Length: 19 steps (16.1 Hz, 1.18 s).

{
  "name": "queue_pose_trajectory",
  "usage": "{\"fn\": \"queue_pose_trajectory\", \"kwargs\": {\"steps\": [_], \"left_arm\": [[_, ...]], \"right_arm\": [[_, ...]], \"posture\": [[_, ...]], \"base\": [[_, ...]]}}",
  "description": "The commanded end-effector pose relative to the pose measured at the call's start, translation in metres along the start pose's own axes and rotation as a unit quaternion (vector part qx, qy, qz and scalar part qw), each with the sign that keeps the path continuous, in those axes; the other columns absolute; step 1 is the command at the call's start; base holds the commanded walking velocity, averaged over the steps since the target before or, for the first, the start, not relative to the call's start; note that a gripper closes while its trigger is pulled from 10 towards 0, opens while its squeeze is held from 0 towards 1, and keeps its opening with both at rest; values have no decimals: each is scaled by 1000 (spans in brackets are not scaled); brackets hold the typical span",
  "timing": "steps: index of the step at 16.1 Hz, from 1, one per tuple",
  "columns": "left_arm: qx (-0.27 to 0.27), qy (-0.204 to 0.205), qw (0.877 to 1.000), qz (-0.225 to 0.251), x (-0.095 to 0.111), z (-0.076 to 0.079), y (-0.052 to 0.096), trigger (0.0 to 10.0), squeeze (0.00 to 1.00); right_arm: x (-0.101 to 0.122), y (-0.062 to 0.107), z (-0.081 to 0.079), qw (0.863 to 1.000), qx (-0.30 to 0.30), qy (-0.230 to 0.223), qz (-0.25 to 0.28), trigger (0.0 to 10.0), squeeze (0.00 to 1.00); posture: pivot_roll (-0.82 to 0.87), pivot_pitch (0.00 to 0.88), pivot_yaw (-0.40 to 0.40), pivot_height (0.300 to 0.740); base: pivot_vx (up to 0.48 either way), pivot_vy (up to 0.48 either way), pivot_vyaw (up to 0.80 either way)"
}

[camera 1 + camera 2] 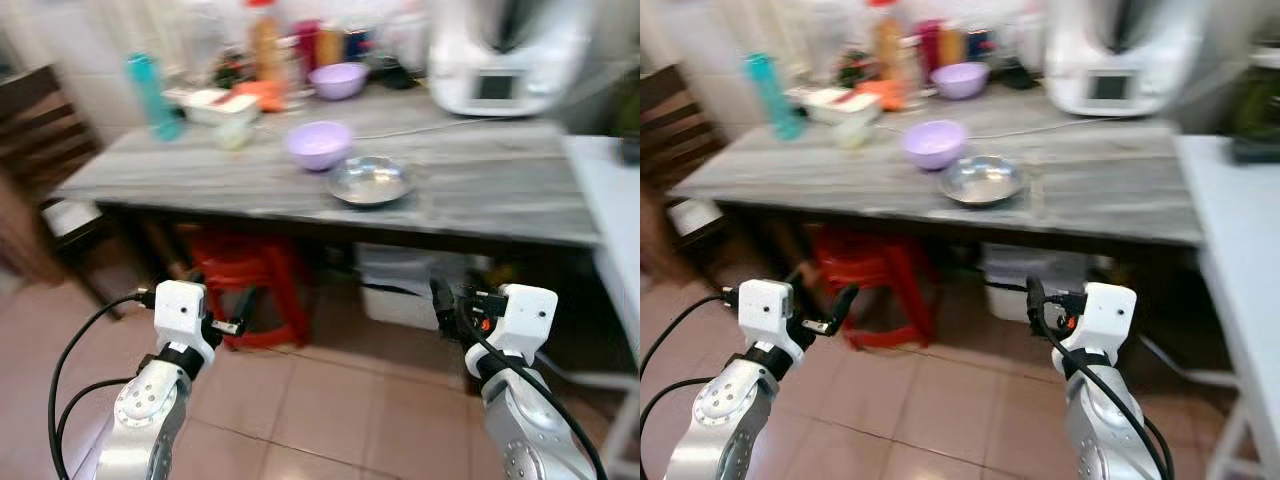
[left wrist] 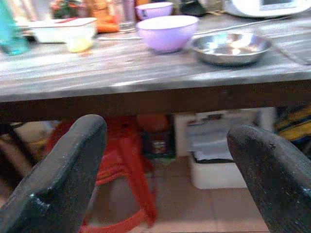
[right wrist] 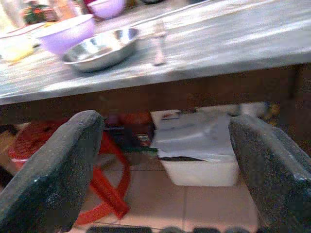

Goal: Setting the table

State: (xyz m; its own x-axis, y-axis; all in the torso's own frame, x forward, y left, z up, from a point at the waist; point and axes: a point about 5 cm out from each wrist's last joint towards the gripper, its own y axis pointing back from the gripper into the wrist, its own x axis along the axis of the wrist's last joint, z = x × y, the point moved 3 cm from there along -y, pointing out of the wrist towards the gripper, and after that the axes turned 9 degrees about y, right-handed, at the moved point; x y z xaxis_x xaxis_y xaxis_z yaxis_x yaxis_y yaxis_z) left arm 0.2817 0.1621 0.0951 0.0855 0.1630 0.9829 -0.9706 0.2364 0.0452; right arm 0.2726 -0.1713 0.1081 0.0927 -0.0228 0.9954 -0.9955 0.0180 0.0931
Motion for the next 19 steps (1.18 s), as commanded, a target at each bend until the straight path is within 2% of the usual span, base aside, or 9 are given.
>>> {"fn": "queue_pose_trajectory", "kwargs": {"steps": [1, 6, 14, 19], "left_arm": [[18, 2, 1000, -3, 1, -8, 1, 10000, 0], [-7, -17, 1000, 2, 3, -3, 2, 10000, 0], [6, 8, 1000, -25, -6, -4, 4, 10000, 0], [14, 0, 999, -29, -7, -5, 3, 10000, 0]], "right_arm": [[1, 0, -7, 1000, 12, -8, 0, 10000, 0], [-1, 2, -9, 1000, 14, -16, -3, 10000, 0], [-4, 3, -11, 1000, 15, -20, -9, 10000, 0], [-5, 2, -11, 999, 13, -28, -13, 10000, 0]], "posture": [[-17, 15, 129, 740], [-20, 13, 133, 740], [-18, 12, 135, 740], [-16, 8, 136, 740]], "base": [[0, 0, -800], [0, 0, -760], [0, 0, -784], [-48, 0, -104]]}}
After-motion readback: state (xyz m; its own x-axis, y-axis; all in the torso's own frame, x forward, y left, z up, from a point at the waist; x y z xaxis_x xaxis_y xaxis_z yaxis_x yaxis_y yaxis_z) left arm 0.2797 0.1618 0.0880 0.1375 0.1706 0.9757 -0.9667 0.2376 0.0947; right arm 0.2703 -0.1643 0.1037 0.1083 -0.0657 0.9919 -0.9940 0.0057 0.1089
